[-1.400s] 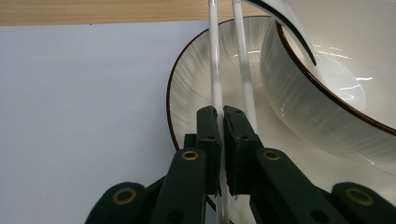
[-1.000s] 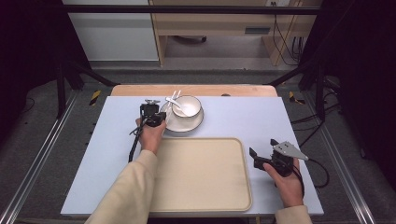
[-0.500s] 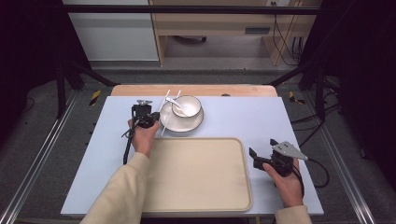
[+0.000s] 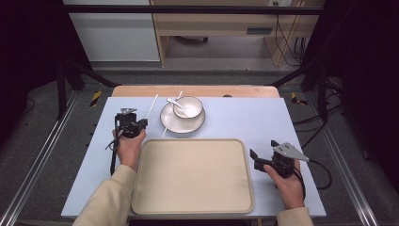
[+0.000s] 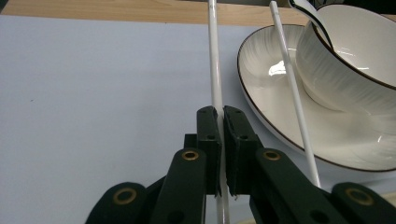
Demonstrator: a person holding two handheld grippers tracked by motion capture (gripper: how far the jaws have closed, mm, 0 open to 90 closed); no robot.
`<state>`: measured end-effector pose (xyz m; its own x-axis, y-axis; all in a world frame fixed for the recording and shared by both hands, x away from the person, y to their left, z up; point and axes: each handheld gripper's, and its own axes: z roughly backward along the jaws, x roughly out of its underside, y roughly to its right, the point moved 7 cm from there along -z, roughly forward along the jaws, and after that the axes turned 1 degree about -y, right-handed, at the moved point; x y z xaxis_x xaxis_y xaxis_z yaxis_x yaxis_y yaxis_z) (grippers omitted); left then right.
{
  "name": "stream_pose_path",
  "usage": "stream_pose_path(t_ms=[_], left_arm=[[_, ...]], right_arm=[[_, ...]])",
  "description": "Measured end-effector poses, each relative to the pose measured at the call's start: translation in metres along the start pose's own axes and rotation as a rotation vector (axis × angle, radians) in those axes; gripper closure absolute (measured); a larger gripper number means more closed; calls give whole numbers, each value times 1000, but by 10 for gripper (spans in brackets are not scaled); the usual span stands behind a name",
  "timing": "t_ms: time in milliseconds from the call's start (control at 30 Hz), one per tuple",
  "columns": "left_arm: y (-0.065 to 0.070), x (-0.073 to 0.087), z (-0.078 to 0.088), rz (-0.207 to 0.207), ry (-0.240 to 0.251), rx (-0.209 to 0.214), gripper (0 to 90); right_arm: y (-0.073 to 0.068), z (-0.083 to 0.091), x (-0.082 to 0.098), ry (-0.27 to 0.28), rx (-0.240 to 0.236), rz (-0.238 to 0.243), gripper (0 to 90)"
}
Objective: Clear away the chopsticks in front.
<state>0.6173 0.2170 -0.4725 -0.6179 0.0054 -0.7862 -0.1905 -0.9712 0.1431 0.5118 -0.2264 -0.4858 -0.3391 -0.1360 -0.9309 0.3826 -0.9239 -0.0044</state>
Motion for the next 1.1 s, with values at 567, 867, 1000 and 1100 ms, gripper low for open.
stream_pose_path(t_ms=[567,867,1000,1100], left_arm=[[5,38,54,36,51,16,854],[19,62,79,40,58,26,854],[24,69,84,66,67,35,854],[28,73,86,81,69,39,854]], right_arm=[[-3,1,-4,25,-32,-33,97],[-5,4,-5,27,-32,-36,97],[-5,4,-6,32,-33,-37,97],[-4,4,-6,35,-33,-41,97]])
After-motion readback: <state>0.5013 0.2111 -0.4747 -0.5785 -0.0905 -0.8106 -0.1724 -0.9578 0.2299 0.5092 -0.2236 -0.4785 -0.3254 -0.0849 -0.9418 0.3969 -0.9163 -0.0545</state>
